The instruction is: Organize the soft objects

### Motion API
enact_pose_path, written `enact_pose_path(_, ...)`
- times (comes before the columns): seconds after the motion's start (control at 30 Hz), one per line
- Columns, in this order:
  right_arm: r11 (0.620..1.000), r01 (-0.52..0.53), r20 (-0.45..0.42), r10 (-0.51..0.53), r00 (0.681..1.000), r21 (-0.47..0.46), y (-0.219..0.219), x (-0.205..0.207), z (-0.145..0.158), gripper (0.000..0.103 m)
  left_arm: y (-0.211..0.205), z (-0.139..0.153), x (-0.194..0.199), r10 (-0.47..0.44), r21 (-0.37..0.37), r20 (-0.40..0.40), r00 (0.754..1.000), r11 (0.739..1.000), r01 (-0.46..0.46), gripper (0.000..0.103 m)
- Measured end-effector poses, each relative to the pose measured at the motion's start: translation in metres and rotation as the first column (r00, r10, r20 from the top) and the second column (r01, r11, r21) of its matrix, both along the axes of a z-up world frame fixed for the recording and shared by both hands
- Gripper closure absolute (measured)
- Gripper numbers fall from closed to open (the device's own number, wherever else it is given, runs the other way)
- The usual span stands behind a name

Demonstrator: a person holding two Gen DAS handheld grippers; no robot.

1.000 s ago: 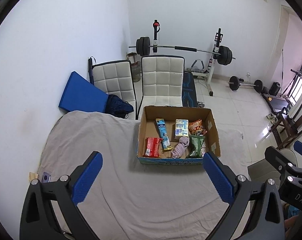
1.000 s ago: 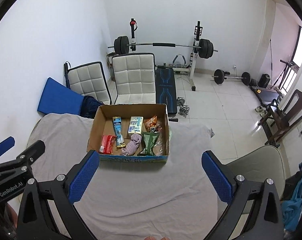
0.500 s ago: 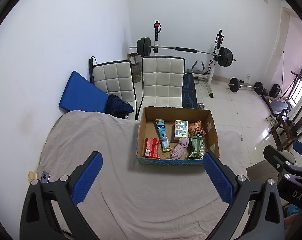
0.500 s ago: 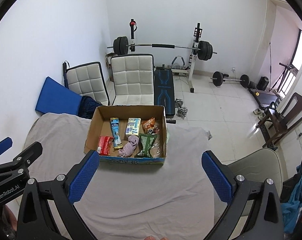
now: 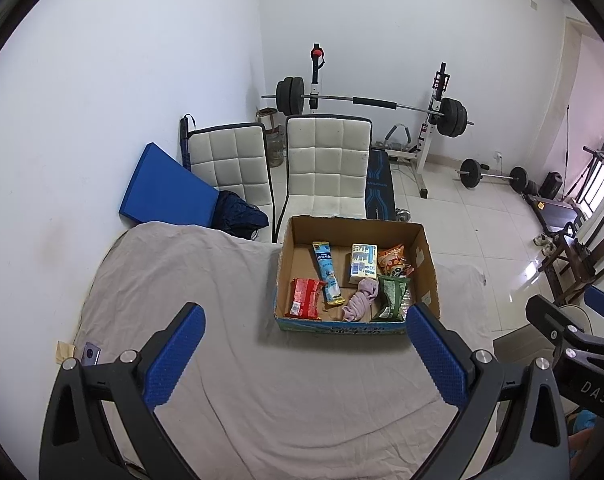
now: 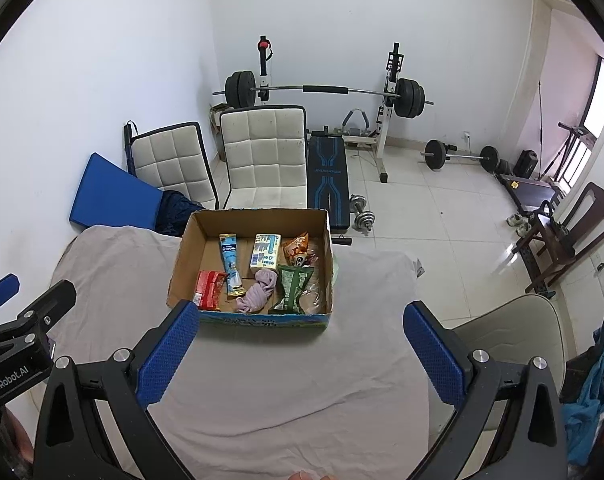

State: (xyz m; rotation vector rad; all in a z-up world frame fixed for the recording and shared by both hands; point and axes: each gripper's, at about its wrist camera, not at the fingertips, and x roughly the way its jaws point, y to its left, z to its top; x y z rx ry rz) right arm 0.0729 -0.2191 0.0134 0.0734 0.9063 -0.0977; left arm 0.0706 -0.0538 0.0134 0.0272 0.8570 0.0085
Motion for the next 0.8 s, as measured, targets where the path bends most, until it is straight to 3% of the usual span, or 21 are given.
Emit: enact_pose_path(0.8,1.000,0.012,0.005,-0.012,1.000,-0.006,-0.0021,-0.0037,-0.0017,0.000,-0.0021,-0.0005,-0.0062,0.003,0.000,0.005,1.000,1.000,-0.003,0.000)
